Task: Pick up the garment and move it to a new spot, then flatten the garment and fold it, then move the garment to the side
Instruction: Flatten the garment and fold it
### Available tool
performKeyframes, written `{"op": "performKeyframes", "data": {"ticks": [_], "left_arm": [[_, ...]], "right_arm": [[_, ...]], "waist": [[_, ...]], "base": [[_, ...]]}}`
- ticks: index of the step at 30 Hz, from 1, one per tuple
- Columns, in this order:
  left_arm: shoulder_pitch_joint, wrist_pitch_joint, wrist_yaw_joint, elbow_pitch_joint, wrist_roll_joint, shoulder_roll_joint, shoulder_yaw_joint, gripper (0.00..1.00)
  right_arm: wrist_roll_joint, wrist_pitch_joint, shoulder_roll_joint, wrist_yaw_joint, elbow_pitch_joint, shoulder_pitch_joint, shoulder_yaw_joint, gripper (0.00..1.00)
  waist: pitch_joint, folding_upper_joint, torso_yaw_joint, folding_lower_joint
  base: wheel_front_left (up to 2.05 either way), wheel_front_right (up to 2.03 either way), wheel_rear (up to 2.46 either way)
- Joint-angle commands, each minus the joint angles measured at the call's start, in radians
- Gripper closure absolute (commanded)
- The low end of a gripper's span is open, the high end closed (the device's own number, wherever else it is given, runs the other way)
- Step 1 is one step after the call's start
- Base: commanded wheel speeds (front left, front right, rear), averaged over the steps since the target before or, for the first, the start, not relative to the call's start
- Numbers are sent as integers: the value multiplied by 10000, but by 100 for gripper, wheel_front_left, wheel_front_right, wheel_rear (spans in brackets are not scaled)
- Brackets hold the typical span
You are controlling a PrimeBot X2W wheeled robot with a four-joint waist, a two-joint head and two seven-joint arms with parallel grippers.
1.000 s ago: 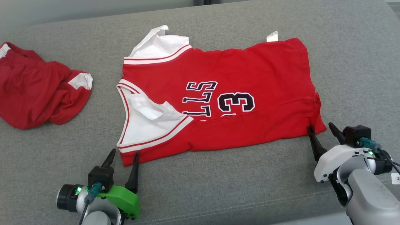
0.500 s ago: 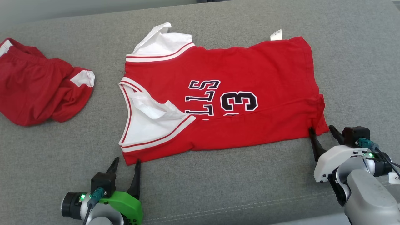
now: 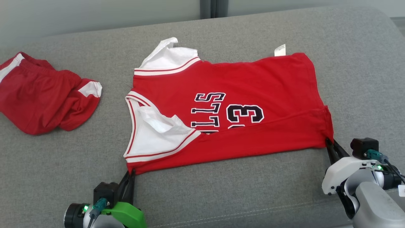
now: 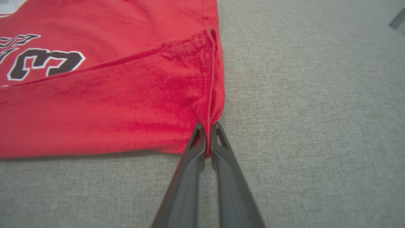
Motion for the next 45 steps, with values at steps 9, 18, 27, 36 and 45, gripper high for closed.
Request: {"op": "performKeyframes", "data": {"ticks": [9,18,27,36,45], "left_arm": [[1228,10,76,-409,-137,-25,170,100],[2176,8,144,-798,-328,-128,-95,100],[2751,10,203,-815,-598,-167,-358,100],[2639,10,350,-772,-632,-173,-422,0],[2752,7,606,-2078,-452,-184,-187,0]], "right_arm": [[342,-42,-351,-25,-552,1214,-196,100],[676,-42,-430,-25,-981,2228,-302,100],[933,-42,-536,-25,-1188,2931,-352,100],[814,-42,-393,-22,-979,2701,-363,0],[535,-42,-187,-21,-2319,2959,-850,0]], "waist": [[-885,0,-151,0],[-1302,0,-54,0],[-1499,0,-29,0],[-1496,0,-76,0],[-1527,0,-61,0]], "base": [[0,0,0],[0,0,0],[0,0,0],[0,0,0],[0,0,0]]}}
